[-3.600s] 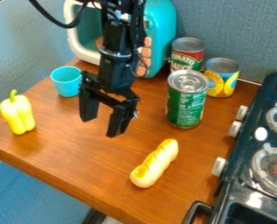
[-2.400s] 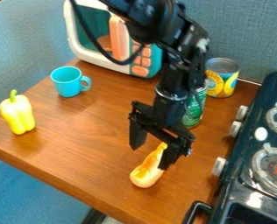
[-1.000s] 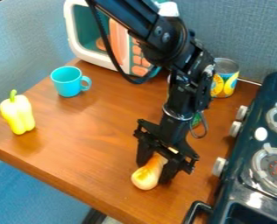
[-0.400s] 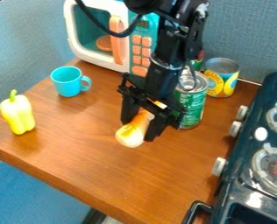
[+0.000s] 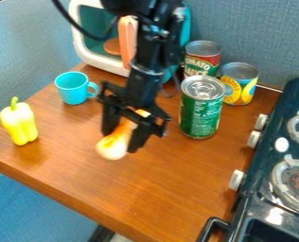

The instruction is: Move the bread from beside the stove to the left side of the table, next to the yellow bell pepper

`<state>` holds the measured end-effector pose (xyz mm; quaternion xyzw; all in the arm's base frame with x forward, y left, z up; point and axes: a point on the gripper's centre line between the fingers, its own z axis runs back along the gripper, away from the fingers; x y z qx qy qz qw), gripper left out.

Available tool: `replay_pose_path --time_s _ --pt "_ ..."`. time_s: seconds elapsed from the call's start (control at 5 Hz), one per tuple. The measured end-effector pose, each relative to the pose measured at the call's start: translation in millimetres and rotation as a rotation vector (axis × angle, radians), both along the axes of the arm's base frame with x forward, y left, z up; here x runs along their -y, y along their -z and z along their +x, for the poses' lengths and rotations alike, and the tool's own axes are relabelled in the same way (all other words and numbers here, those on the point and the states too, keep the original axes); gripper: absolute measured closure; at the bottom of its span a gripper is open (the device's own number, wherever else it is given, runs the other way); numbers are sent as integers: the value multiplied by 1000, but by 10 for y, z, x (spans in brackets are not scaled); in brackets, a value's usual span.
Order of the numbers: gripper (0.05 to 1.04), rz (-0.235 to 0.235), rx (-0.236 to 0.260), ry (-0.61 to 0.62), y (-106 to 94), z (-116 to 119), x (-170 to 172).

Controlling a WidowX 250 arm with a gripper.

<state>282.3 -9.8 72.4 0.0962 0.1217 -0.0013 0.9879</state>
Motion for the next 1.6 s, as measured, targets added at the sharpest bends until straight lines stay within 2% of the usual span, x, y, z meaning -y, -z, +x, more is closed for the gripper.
replay_pose_path --time_s 0.4,0.8,1.2,1.4,1.6 --pt "384 -3 -29 -77 98 -22 -394" --pt "384 34 -52 -153 342 -8 -756" --pt "385 43 -90 -199 536 -15 -892" --pt "385 42 -84 -199 540 -6 -890" --pt "337 20 -92 -179 542 -10 -867"
